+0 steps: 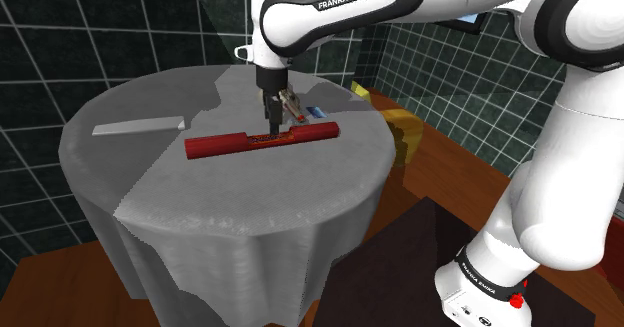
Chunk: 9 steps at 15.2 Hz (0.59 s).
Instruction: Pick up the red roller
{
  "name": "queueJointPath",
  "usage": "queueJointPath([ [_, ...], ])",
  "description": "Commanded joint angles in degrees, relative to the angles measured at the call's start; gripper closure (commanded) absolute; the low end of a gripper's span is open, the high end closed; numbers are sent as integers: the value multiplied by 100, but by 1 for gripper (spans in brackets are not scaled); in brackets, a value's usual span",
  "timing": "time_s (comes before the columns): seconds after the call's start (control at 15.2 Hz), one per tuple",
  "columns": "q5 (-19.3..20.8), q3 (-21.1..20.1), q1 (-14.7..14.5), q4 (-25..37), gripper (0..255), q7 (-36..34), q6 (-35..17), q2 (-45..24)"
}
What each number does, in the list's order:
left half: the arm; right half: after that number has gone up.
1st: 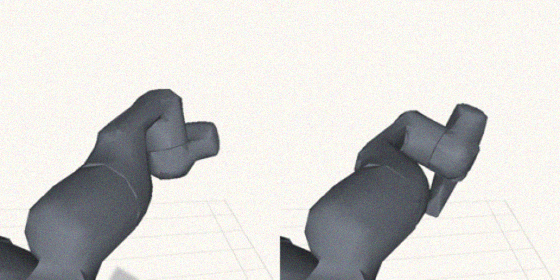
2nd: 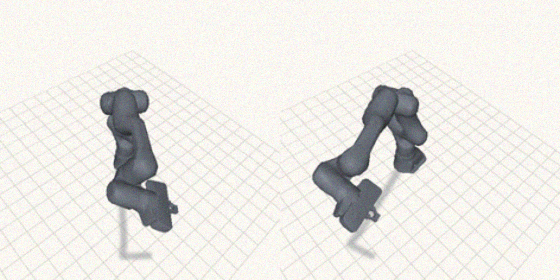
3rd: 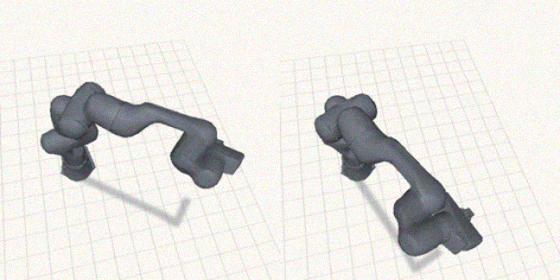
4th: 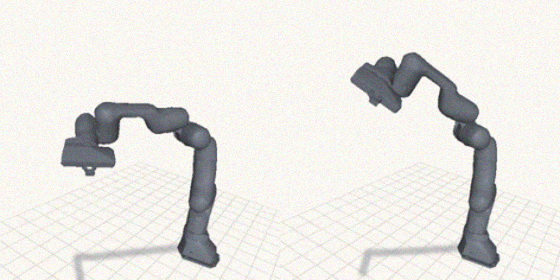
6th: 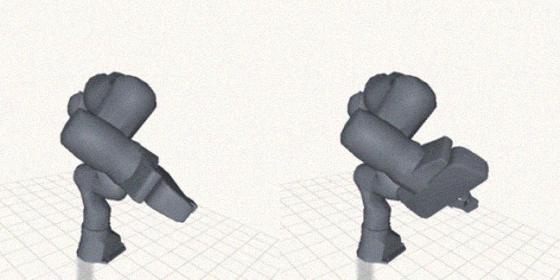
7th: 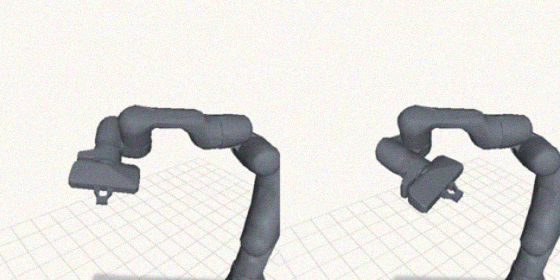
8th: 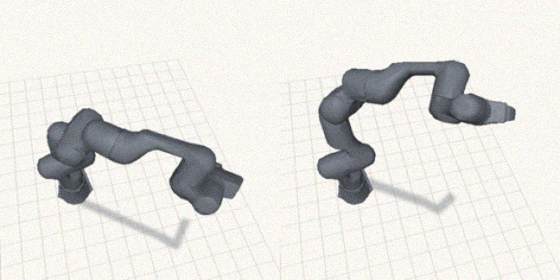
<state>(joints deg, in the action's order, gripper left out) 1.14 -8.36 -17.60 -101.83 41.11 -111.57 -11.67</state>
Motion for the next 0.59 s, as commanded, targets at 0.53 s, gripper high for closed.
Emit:
queueJointPath([
  [0.53,46,-25,-40,-293,0,36,-549,-261],
])
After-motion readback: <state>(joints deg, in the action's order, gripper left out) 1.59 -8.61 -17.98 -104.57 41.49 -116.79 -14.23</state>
